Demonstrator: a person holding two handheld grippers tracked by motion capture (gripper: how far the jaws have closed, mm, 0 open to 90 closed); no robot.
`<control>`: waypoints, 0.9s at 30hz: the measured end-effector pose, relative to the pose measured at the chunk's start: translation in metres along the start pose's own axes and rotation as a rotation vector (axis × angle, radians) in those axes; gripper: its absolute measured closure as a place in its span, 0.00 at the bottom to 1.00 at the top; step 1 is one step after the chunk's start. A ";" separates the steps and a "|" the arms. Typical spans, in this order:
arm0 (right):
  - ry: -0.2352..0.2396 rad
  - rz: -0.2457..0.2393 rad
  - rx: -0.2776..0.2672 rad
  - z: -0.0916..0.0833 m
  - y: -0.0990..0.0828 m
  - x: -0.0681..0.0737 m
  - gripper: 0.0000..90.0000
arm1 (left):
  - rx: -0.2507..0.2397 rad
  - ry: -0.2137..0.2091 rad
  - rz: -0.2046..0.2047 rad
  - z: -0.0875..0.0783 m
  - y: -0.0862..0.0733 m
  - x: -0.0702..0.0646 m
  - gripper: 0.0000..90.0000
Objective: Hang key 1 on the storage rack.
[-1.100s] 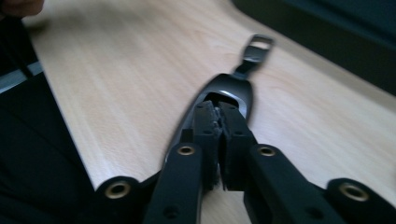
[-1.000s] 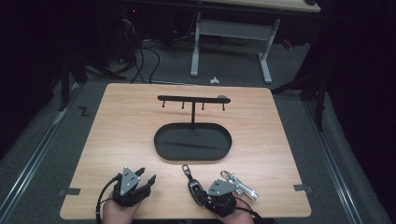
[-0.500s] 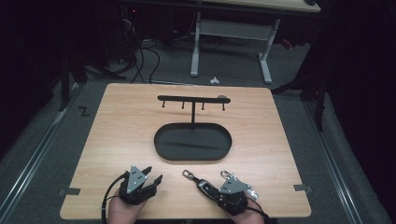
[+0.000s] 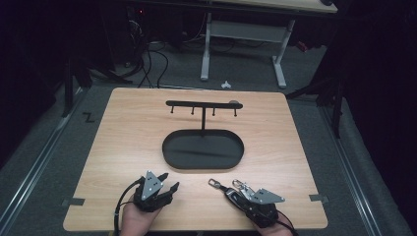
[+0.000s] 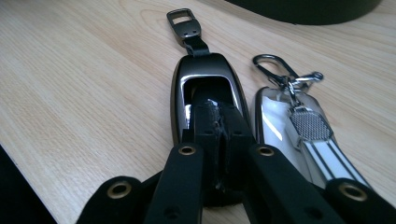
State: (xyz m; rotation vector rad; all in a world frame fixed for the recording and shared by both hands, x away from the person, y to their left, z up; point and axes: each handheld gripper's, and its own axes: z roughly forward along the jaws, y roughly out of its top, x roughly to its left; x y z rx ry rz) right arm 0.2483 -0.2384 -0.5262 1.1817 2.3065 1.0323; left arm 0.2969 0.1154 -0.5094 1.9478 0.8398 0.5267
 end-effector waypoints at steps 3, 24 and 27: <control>0.006 0.018 -0.004 -0.001 -0.002 -0.003 0.97 | -0.005 0.012 0.007 -0.001 0.000 0.001 0.53; -0.059 0.076 -0.096 -0.013 0.021 -0.036 0.77 | -0.002 0.033 -0.055 -0.022 -0.003 0.022 0.40; -0.072 0.071 -0.083 -0.012 0.025 -0.037 0.76 | -0.008 0.028 -0.039 -0.024 -0.003 0.025 0.38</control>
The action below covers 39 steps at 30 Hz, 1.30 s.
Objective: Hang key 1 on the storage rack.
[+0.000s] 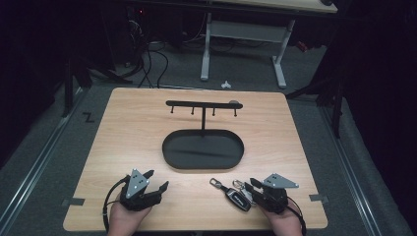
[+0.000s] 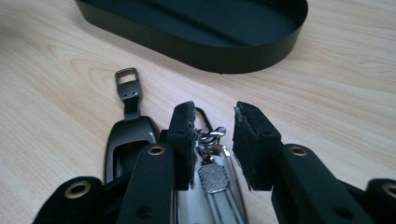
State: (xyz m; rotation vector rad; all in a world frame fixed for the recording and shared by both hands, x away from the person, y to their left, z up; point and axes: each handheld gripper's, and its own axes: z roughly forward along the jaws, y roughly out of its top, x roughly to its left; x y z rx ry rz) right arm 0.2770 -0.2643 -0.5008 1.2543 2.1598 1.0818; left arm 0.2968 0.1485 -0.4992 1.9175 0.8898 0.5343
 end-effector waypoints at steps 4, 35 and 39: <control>-0.017 -0.015 0.055 0.004 0.008 -0.002 0.73 | 0.019 -0.027 0.033 0.001 -0.006 -0.005 0.36; -0.073 -0.048 0.537 0.012 0.049 -0.031 0.23 | -0.012 -0.068 0.020 0.000 -0.012 -0.002 0.33; -0.056 -0.059 0.639 0.018 0.052 -0.030 0.19 | -0.011 -0.077 0.024 0.000 -0.012 -0.002 0.33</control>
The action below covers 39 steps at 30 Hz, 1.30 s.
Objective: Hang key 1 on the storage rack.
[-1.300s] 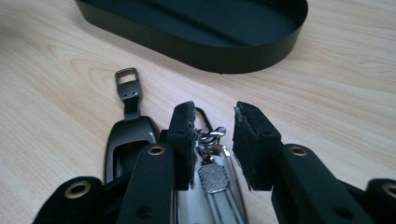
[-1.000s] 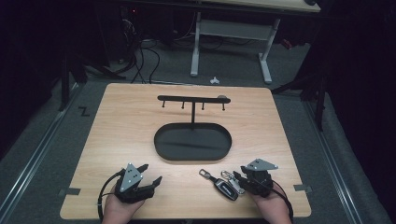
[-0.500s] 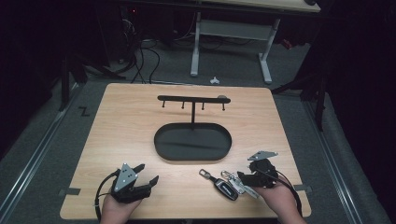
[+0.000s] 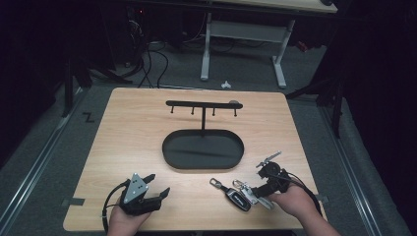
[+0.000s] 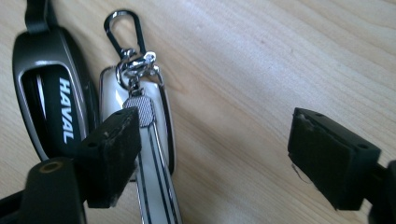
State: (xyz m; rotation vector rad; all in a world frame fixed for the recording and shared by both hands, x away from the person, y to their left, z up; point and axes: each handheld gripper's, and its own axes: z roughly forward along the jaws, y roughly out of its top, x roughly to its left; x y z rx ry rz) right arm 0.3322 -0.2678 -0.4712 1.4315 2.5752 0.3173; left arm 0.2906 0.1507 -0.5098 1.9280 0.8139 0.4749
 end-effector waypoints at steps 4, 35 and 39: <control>-0.006 -0.044 0.050 0.000 0.005 0.005 0.17 | 0.001 -0.005 0.004 0.000 0.000 0.000 0.34; 0.091 -0.232 0.180 -0.004 0.072 0.055 0.36 | 0.023 -0.038 0.029 0.003 -0.001 -0.003 0.33; 0.113 -0.260 0.195 0.006 0.078 0.066 0.38 | 0.022 -0.038 0.028 0.002 -0.001 -0.003 0.33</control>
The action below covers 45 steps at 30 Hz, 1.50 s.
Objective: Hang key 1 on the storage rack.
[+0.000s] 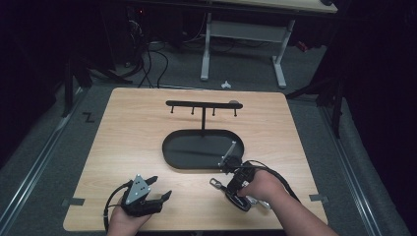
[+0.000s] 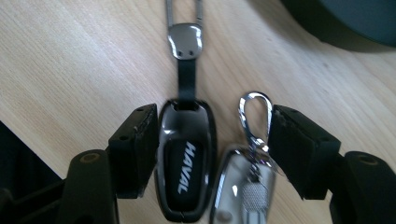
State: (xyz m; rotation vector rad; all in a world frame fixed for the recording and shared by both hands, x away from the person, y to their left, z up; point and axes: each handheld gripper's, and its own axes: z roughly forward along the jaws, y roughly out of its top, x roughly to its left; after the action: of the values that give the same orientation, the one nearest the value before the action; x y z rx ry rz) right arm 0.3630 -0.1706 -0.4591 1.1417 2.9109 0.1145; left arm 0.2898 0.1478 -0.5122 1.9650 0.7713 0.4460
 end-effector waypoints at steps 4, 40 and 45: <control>0.004 -0.019 0.021 0.009 0.010 0.007 0.42 | 0.004 -0.003 0.002 0.000 0.000 0.000 0.33; -0.001 -0.006 0.058 0.018 0.030 0.017 0.89 | 0.007 -0.020 0.018 0.001 0.000 -0.002 0.34; 0.002 0.010 0.021 -0.001 0.021 0.014 0.90 | 0.008 -0.015 0.024 0.001 0.000 -0.002 0.34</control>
State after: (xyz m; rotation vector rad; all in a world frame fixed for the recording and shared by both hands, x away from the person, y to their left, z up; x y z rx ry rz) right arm 0.3671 -0.1454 -0.4562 1.1599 2.9156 0.0860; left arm 0.2887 0.1461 -0.5128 1.9851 0.7418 0.4422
